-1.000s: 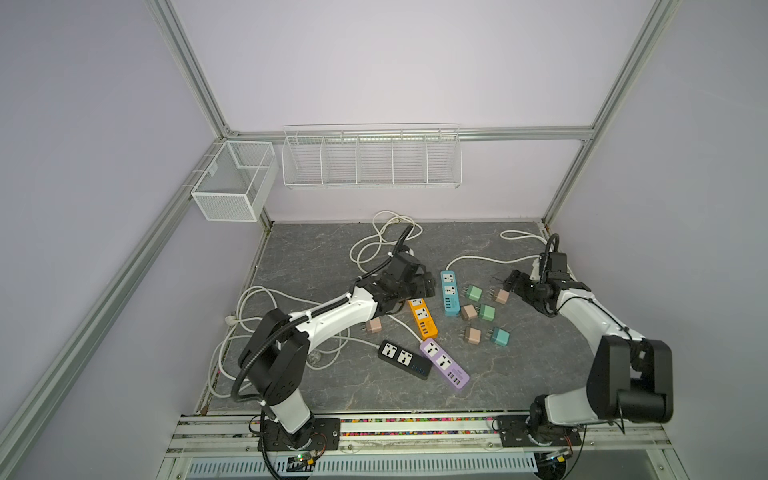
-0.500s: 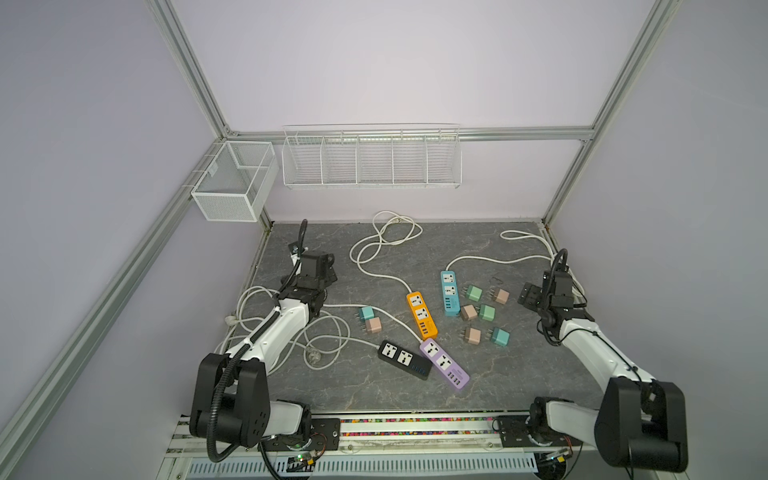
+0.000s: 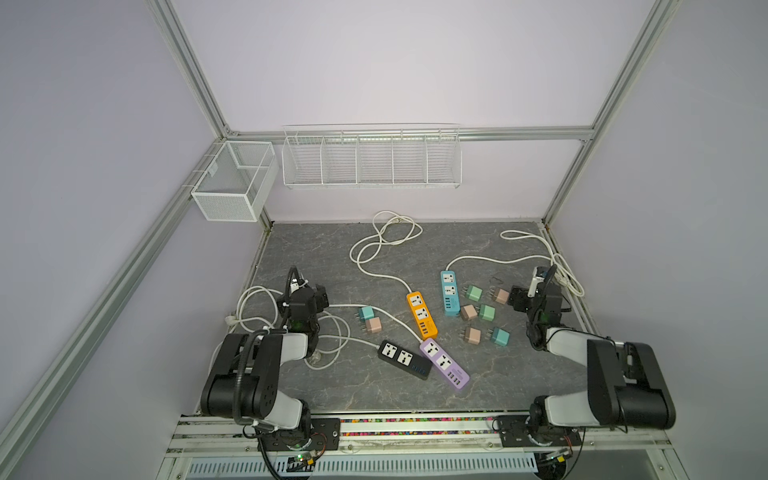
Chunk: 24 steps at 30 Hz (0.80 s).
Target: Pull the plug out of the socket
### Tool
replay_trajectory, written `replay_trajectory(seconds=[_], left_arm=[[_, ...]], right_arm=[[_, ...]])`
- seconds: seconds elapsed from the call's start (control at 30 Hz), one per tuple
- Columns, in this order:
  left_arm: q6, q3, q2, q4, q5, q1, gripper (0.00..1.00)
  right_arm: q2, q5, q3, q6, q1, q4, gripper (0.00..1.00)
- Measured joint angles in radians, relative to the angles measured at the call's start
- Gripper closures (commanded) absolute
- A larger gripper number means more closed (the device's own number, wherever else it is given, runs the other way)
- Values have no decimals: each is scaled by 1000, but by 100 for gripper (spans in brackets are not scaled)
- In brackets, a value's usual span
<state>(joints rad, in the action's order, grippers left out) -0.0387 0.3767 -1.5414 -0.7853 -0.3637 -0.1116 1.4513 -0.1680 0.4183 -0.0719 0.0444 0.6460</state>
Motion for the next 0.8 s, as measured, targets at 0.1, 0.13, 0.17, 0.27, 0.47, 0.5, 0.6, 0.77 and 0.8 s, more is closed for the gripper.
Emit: replay_trajectory(seconds=[0.1,0.13,0.17,0.27,0.47,0.5,0.6,0.77,0.8], left_arm=[[14,-7,-8,-43,51,10,0],[17,-7,-8,-62,68,15,1],[18,-7,-8,-72,78,19,0],[18,-6,-8,-84,123,39,0],[23,-6,-7,-97,196,59,0],[24,-6,-7,-99,207,60,0],[31,-8,-7,-114,243,60,0],[29,-7,-7,-112,263,74,0],[25,-3,-7,-102,256,77,0]], right_arm=[[71,27,-42,47,-46,143,11],[85,32,-43,55,-56,140,12],[89,38,-43,59,-58,138,12],[87,40,-41,69,-50,171,12],[87,43,-41,74,-48,190,12],[87,43,-41,74,-48,190,12],[87,43,-41,74,-48,190,12],[87,43,-41,74,-48,190,12],[87,43,-41,74,-48,190,12]])
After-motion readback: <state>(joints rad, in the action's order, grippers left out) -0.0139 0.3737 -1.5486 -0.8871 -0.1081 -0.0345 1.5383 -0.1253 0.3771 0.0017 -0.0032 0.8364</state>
